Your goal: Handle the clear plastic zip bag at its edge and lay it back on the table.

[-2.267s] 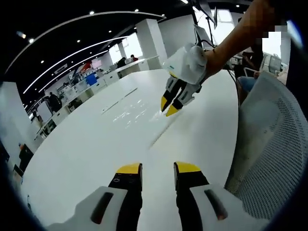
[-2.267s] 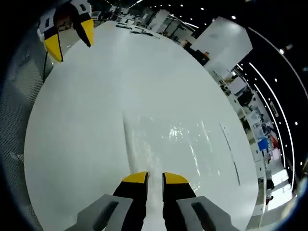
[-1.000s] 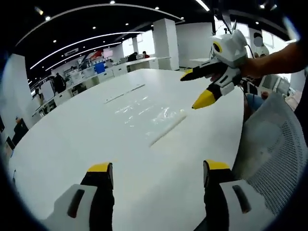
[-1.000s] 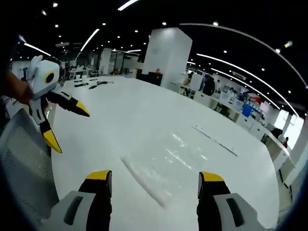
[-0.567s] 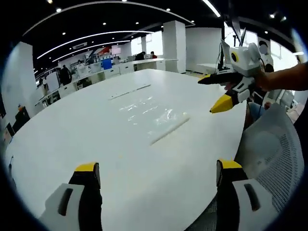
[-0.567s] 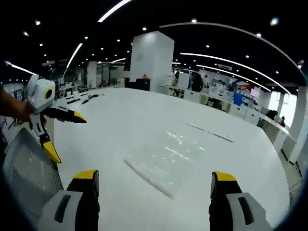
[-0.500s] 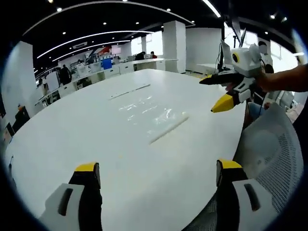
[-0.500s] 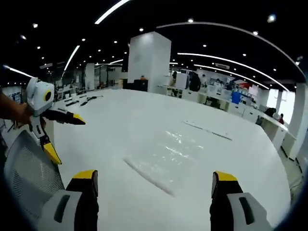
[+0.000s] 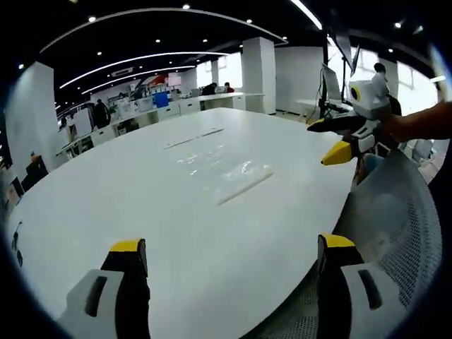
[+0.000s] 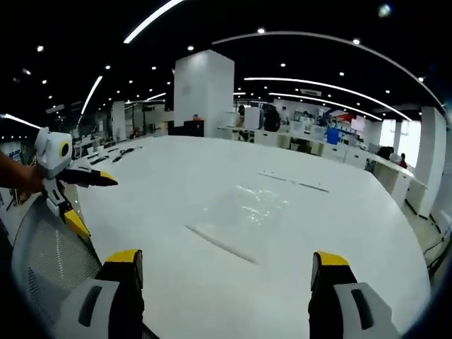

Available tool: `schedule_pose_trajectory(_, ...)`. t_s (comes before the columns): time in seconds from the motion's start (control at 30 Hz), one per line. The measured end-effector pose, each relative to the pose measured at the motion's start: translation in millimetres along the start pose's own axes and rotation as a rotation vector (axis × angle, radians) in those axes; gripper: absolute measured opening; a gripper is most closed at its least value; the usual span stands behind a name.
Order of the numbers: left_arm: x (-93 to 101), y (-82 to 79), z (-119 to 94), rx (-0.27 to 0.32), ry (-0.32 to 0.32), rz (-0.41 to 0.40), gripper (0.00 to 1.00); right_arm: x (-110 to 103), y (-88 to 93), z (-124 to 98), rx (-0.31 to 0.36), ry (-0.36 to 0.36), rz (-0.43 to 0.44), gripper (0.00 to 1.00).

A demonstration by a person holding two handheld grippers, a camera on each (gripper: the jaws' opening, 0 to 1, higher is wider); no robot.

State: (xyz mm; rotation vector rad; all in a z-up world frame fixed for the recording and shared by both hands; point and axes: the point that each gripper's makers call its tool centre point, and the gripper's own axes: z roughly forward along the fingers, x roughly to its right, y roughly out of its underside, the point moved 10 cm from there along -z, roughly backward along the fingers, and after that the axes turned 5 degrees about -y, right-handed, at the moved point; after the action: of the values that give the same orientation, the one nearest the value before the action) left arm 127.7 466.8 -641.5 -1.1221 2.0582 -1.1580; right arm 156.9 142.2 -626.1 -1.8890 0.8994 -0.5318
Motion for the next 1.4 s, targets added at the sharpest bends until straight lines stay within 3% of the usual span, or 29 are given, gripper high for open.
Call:
schedule_pose_trajectory(0.87,8.3,-0.5,7,-0.020,-0.032,-0.001,0.96,-3,8.4,-18,0.038,0.069,0.018,1.00)
schedule_pose_trajectory(1.4,5.9,1.1,10,0.004,-0.071,0.009,0.94,-4,9.6,-17,0.065,0.075,0.018,1.00)
